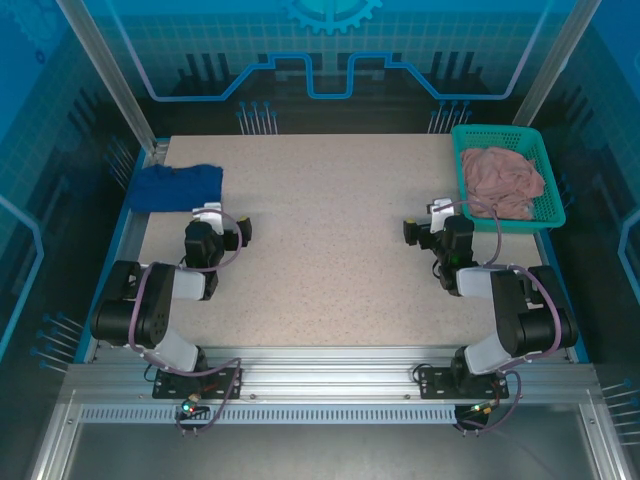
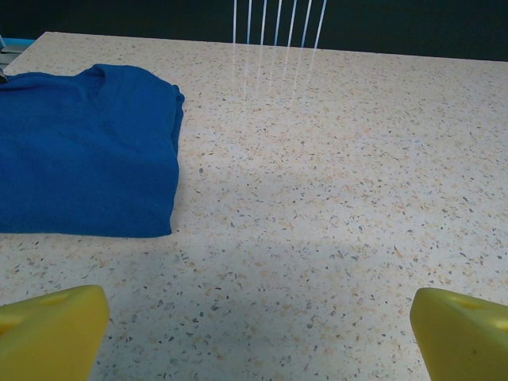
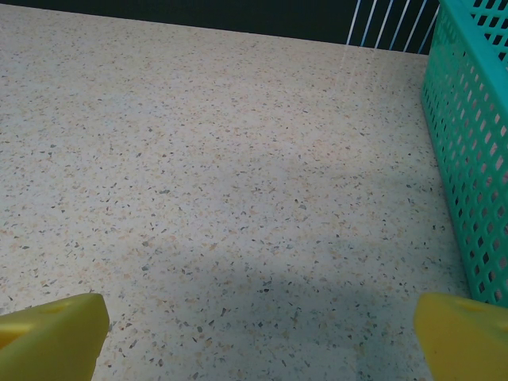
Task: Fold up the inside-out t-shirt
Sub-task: Pick up the T-shirt from the basket.
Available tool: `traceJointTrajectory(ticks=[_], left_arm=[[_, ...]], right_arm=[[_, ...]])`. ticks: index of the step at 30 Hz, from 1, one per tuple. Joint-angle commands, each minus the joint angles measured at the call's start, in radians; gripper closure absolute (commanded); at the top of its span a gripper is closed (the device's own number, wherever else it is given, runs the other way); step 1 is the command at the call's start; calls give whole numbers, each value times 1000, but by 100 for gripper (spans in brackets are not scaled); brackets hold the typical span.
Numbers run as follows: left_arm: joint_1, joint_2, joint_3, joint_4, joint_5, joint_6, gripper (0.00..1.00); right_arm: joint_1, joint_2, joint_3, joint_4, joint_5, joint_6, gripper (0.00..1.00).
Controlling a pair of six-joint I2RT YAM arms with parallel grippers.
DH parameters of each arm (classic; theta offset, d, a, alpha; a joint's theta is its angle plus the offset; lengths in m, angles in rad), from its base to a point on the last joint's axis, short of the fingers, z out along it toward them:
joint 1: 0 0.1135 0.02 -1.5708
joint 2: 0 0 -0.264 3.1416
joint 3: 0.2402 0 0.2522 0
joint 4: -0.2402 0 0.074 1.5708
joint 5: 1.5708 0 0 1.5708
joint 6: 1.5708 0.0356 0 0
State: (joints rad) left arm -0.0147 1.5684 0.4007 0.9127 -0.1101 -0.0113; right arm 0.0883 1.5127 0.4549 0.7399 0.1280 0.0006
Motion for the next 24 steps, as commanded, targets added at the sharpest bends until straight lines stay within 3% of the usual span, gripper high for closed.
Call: traceJointTrajectory(ticks=[1, 9, 11, 14, 18, 20, 24], left_arm=[[9, -21, -14, -6, 20, 8, 1], [9, -21, -15, -4, 15, 8, 1], [9, -44, -13, -26, -33, -8, 1], [9, -148, 6, -155, -110, -33, 1], [15, -315, 95, -485, -268, -192, 1], [27, -369, 129, -573, -192, -252, 1], [26, -420, 157, -576, 83, -336, 1]], right_arm=[[-15, -22, -12, -13, 13, 9, 0], [-16, -22, -12, -13, 13, 10, 0], [-14, -29, -12, -8, 18, 5, 0], [5, -132, 84, -284, 55, 19, 0], [44, -237, 115, -400, 42, 52, 0], [63, -280, 140, -453, 22, 92, 0], [127, -332, 234, -595, 80, 109, 0]])
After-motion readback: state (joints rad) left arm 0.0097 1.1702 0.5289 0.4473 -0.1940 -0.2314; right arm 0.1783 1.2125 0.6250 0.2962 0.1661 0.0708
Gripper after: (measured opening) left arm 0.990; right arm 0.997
